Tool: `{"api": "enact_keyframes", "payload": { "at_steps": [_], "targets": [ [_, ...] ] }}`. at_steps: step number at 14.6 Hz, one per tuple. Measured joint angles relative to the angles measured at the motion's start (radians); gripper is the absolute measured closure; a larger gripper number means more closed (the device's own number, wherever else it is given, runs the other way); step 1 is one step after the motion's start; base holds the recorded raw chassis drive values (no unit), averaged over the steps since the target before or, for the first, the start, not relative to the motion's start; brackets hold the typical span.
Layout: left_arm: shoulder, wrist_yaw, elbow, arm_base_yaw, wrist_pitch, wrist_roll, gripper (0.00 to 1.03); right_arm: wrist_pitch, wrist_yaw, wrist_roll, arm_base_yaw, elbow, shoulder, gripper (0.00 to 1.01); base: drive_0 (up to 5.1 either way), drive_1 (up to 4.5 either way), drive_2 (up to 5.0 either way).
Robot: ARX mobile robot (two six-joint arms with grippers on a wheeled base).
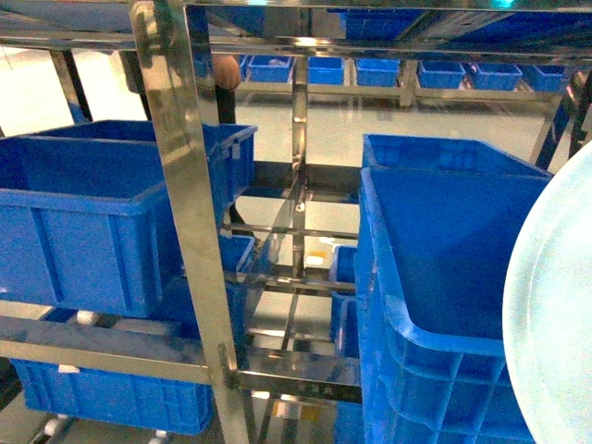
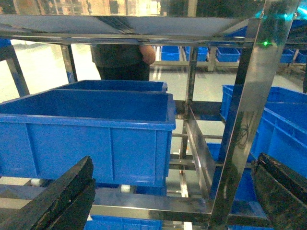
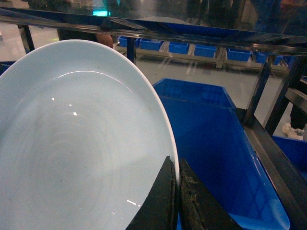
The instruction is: Place blue tray on left shelf second layer neatly
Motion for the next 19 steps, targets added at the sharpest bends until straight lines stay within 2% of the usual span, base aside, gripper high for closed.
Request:
{"api": "enact_keyframes", "payload": {
  "at_steps": [15, 16, 19],
  "targets": [
    [0.0, 0.0, 0.0, 0.0, 0.0, 0.0, 0.05, 0.0, 0.0, 0.0, 0.0, 0.0, 0.0, 0.99, 0.0, 0.0, 0.0],
    [0.0, 0.0, 0.0, 0.0, 0.0, 0.0, 0.05, 0.062, -0.007, -0.009, 0.015, 0.013, 0.097, 0.99, 0.0, 0.0, 0.0],
    [0.0, 0.0, 0.0, 0.0, 0.0, 0.0, 0.05, 0.113, -0.008, -0.011, 0.032, 0.023, 0.159, 0.99, 0.0, 0.0, 0.0]
  ]
}}
